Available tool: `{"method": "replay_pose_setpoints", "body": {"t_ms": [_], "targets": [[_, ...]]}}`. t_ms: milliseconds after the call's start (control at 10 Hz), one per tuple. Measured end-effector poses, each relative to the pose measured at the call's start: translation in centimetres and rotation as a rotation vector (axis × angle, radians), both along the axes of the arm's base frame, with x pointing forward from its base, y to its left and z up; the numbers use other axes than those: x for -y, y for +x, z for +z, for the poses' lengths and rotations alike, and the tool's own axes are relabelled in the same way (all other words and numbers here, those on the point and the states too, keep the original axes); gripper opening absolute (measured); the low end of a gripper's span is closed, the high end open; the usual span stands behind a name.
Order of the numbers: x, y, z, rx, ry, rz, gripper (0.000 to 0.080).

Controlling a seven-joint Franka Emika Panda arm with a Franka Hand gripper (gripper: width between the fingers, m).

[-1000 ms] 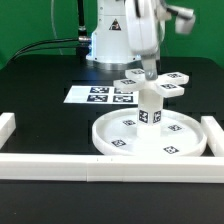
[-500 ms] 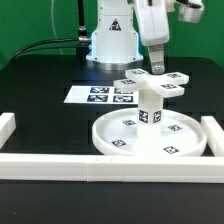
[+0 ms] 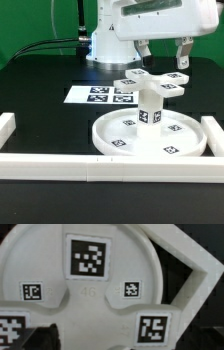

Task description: Assemble round table

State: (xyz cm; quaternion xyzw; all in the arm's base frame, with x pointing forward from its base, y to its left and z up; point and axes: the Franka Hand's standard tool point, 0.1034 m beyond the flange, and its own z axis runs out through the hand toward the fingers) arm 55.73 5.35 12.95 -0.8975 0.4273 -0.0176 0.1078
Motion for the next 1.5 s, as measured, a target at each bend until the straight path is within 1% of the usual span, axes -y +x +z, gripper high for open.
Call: {"method": "replay_pose_setpoints", "body": {"t_ms": [200,300,500,600,800,900,1300,1500], "targets": [[0.0,0.0,0.0,0.02,-0.015,0.114,0.0649],[0.0,0.0,0.0,0.036,-0.03,0.213,0.0649],[0.0,-0.1,-0.1,0.067,-0.088,0.493,0.0649],[-0.2,0.0,0.0,0.076,-0.127,0.646,0.0649],[-0.4,0.6,-0.1,0.059,-0.128,0.909,0.0649],[-0.6,1.3,-0.2,0.06,-0.138,0.989,0.0649],[-0.2,1.2,-0.4,0.094,-0.156,1.197,0.0649],[0.4,1.0,-0.5,0.125,-0.175,1.491,0.0649]]}}
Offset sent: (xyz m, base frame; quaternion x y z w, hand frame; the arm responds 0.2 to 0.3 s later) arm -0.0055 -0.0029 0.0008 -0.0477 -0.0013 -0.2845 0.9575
